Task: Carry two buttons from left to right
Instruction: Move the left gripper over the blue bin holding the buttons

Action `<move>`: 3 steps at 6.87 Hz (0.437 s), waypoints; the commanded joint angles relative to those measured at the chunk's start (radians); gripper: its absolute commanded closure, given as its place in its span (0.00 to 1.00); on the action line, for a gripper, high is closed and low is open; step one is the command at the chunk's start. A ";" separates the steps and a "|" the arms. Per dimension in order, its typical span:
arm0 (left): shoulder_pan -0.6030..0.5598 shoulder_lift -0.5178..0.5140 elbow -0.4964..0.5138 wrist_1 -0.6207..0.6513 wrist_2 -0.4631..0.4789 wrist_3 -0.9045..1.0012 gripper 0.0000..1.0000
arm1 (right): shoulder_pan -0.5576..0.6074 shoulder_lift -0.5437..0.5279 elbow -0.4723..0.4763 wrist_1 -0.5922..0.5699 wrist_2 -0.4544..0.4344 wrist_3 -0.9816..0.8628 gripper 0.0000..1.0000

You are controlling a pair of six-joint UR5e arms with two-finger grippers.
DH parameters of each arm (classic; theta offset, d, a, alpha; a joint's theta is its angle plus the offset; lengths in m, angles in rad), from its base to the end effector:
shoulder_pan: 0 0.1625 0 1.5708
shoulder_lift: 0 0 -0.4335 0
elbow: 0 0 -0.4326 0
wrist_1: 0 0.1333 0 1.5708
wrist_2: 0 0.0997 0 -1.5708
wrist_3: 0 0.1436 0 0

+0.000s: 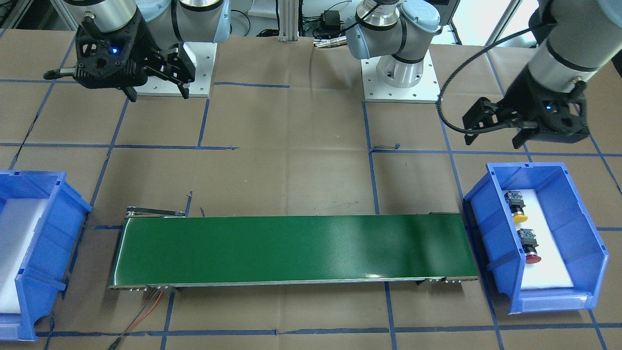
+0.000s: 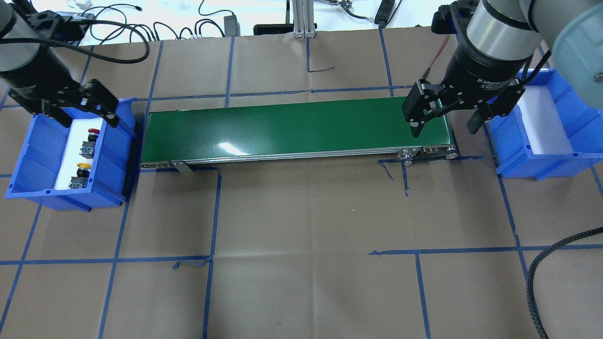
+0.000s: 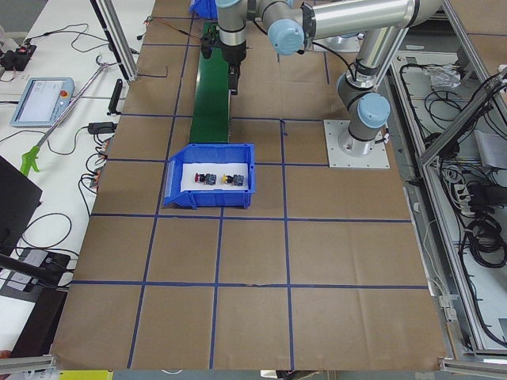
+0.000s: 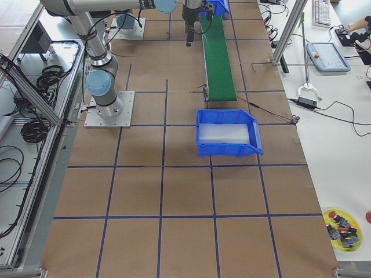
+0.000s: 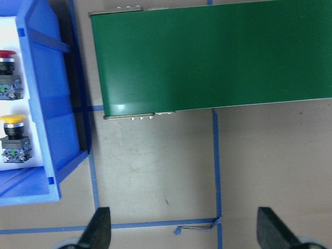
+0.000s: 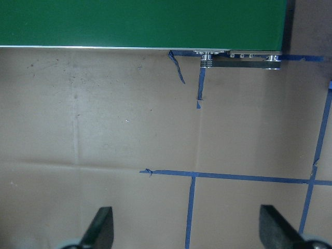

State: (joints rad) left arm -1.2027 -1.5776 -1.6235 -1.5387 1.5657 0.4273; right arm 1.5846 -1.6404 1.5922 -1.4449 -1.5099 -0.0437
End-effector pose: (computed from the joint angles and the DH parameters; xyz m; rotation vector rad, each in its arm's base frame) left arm 0.0658 -0.5432 0.4240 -0.0924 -3.1247 -0.0364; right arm 0.1488 -0.4882 0.4652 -0.0848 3.0762 0.1182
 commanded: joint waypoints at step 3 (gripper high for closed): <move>0.276 -0.051 -0.007 0.072 -0.004 0.295 0.00 | -0.002 0.002 -0.003 -0.002 0.011 0.005 0.00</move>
State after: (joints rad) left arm -0.9504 -1.6042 -1.6296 -1.5042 1.5617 0.6924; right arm 1.5843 -1.6388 1.5893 -1.4470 -1.5002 -0.0387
